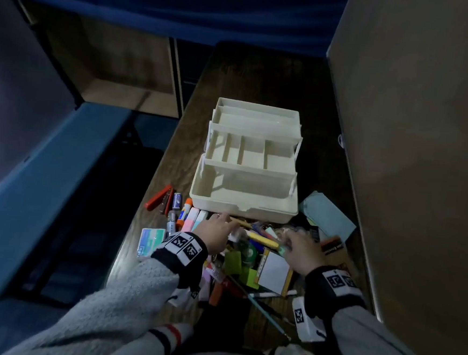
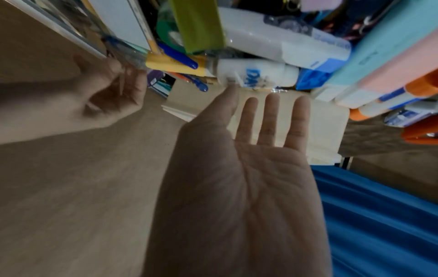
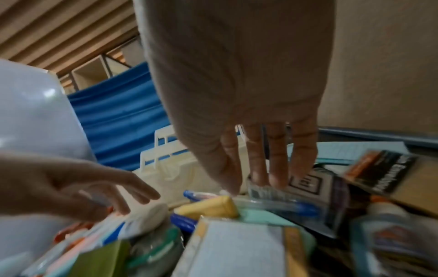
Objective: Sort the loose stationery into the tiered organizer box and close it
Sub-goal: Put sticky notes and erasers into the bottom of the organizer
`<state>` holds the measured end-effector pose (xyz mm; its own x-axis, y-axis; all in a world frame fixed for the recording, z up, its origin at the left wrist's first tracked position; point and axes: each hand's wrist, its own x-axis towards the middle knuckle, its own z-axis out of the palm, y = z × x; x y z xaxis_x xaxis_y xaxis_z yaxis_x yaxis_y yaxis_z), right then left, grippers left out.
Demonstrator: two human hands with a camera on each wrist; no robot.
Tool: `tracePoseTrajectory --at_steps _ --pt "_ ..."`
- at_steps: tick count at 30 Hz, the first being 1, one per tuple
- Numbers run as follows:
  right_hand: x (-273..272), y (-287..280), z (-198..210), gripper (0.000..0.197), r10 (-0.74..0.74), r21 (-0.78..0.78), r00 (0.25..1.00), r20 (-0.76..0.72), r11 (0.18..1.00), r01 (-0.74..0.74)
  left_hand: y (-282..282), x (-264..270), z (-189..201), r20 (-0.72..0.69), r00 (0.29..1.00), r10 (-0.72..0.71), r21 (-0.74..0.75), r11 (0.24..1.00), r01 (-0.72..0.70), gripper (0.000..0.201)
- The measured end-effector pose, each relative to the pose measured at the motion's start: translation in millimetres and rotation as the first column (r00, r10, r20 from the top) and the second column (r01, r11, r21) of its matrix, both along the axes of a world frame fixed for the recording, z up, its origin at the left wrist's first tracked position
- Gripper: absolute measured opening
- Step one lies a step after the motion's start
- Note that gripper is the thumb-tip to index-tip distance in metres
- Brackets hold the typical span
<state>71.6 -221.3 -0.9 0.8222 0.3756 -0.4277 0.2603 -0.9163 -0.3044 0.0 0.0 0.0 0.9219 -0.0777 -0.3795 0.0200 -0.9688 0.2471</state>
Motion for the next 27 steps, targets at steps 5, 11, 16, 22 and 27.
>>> tracePoseTrajectory --at_steps 5,11,16,22,27 --pt "-22 -9 -11 0.050 0.057 -0.161 0.995 -0.078 0.985 -0.069 -8 0 -7 -0.025 1.000 0.000 0.025 1.000 0.001 0.052" --pt "7 -23 -4 0.013 -0.163 0.086 0.966 0.201 0.985 0.148 3 -4 -7 0.093 0.994 0.058 -0.083 0.995 -0.050 0.035" --pt "59 -39 -9 0.030 -0.141 -0.076 0.977 0.158 0.985 0.154 17 -15 -3 0.153 0.979 0.137 -0.204 0.973 -0.104 0.028" --pt "80 -31 -25 0.046 -0.127 -0.192 0.989 -0.080 0.975 0.110 25 -28 1 0.184 0.957 0.225 -0.239 0.955 -0.178 0.030" --pt "86 -29 -21 0.052 -0.133 -0.074 0.991 0.019 0.988 0.134 30 -37 7 0.210 0.939 0.273 -0.282 0.936 -0.209 0.029"
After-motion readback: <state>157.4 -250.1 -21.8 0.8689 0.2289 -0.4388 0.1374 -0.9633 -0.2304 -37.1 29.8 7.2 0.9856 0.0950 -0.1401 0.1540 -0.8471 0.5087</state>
